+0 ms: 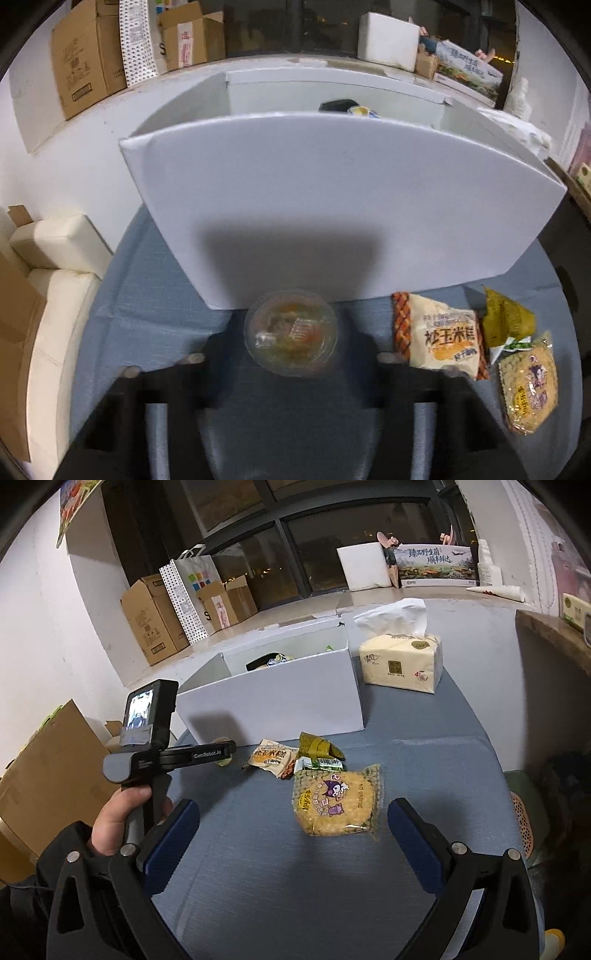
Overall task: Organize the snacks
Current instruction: 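Grasp the round jelly cup with left gripper while right grasps yellow bag and bread, then lower both held snacks into the white box and open both grippers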
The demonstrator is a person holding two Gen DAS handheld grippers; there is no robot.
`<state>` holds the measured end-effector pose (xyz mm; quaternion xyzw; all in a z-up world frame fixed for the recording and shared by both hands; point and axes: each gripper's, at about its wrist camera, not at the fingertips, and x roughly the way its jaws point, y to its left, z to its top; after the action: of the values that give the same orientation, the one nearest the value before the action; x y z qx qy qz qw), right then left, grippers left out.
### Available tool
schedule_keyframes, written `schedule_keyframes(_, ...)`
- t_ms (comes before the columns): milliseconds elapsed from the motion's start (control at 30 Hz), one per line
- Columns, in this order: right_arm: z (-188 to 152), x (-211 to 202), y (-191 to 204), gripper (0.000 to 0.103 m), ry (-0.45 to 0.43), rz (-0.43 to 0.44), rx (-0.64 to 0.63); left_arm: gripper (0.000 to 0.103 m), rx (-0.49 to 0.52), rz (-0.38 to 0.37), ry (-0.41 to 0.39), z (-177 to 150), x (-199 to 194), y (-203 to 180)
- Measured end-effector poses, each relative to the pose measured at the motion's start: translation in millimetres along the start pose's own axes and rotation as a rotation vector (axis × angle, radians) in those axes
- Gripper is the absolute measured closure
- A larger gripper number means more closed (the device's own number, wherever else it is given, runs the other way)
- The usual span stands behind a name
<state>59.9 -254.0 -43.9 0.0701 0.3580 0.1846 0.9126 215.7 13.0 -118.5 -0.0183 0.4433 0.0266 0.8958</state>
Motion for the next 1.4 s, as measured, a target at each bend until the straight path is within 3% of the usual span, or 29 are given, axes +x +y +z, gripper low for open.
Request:
schedule_keyframes(200, -2.5, 4.3, 2.2, 0.0, 0.015, -0.007, -0.012, 0.051, 0.025, -0.003, -0.02, -7.4, -14.6, 3.7)
schedule_keyframes(367, -2.4, 18.2, 7.3, 0.0, 0.052, -0.004, -0.059, 0.051, 0.051, -0.036, -0.077, -21.4, -55.3, 10.4)
schedule_keyframes(500, 1.6, 46.9, 6.6, 0.0, 0.118, -0.025, -0.113, 0.051, 0.071, -0.084, -0.122, -39.2, -97.2, 16.5)
schedule_keyframes(667, 20.3, 91.5, -5.5, 0.0, 0.174, -0.042, -0.088, 0.051, 0.086, -0.133, -0.17, -61.1, -142.4, 22.0)
schedule_keyframes(833, 40.3, 138.3, -20.0, 0.0, 0.229, -0.098, -0.044, 0.051, 0.093, -0.163, -0.196, -71.1, -165.7, 18.7)
schedule_keyframes(967, 47.5, 158.3, -22.3, 0.0, 0.246, -0.092, -0.044, 0.051, 0.105, -0.17, -0.206, -76.2, -176.1, 17.8)
schedule_keyframes(1033, 47.4, 164.0, -23.3, 0.007, 0.26, -0.076, -0.035, 0.051, 0.102, -0.18, -0.206, -77.2, -177.2, 17.6)
schedule_keyframes(1100, 46.6, 166.5, -20.3, 0.052, 0.253, -0.109, -0.077, 0.051, 0.103, -0.182, -0.206, -77.7, -177.1, 16.5)
schedule_keyframes(1233, 47.1, 162.9, -24.6, 0.053, 0.249, -0.068, -0.052, 0.051, 0.106, -0.184, -0.201, -79.0, -174.2, 15.0)
schedule_keyframes(1400, 49.3, 127.8, -23.1, 0.053, 0.168, -0.026, -0.022, 0.051, 0.102, -0.201, -0.201, -73.0, -172.6, 14.9)
